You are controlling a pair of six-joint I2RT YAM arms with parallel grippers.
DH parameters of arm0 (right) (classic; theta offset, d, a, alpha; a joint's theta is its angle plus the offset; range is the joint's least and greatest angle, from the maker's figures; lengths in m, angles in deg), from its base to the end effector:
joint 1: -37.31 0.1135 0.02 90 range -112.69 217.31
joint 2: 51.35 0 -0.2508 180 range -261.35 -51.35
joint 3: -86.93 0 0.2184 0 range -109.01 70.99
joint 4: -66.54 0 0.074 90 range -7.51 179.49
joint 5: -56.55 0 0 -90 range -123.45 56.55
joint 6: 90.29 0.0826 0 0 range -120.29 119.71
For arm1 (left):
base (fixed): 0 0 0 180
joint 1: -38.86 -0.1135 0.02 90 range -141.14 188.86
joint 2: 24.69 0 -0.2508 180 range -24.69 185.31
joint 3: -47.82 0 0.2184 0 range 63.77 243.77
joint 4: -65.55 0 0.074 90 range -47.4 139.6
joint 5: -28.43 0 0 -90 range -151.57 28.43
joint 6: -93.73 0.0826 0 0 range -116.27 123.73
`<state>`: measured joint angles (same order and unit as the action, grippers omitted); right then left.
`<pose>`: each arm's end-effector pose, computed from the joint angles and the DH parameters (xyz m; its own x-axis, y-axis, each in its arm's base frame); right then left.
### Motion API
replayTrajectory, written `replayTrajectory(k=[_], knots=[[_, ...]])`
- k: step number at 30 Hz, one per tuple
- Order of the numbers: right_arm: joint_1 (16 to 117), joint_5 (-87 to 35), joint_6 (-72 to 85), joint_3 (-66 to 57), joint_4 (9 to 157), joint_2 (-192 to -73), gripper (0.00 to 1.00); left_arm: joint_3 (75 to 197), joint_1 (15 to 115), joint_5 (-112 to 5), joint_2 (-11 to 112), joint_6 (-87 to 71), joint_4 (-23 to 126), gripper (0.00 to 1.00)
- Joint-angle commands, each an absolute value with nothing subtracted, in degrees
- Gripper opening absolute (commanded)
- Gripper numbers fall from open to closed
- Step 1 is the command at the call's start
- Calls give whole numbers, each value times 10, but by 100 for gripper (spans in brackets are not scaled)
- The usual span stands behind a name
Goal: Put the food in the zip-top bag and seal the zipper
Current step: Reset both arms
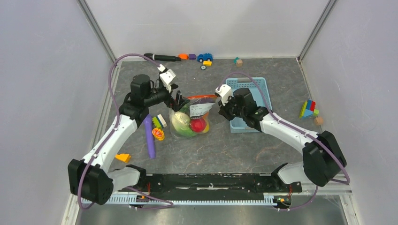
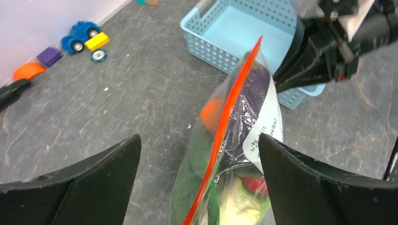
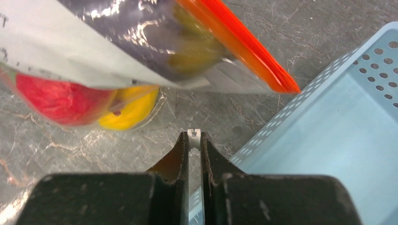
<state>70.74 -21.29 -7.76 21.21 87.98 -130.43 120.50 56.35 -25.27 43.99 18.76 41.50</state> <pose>0.2508 0.1864 0.2210 -0.3835 -0.4054 -0.8298 -0.7390 0.6736 0.0124 0.2512 -0.1304 0.3142 -0.1154 0.2555 -0.9599 0.8310 0.5542 0.0476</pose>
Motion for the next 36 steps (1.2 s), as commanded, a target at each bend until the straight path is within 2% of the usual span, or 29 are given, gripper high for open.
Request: replayTrajectory(k=[1, 4, 9, 11, 14, 26, 29, 36], knots=[[748, -310, -38, 212, 811, -1331, 0, 1182, 569, -377, 377, 29, 466, 100], [754, -331, -18, 217, 808, -1348, 4, 1189, 569, -525, 346, -78, 431, 100], [765, -355, -5, 248, 779, -1370, 2, 1174, 570, -603, 303, -233, 393, 100], [767, -355, -5, 254, 770, -1378, 9, 1149, 571, -609, 289, -288, 398, 100], [768, -359, -6, 269, 758, -1382, 30, 1130, 571, -613, 273, -335, 376, 100], [768, -348, -4, 294, 711, -1351, 75, 1149, 588, -704, 240, -345, 226, 100], [768, -352, -3, 299, 692, -1337, 82, 1156, 593, -701, 248, -344, 221, 100], [768, -365, -4, 308, 671, -1308, 86, 1169, 602, -719, 248, -339, 210, 100]])
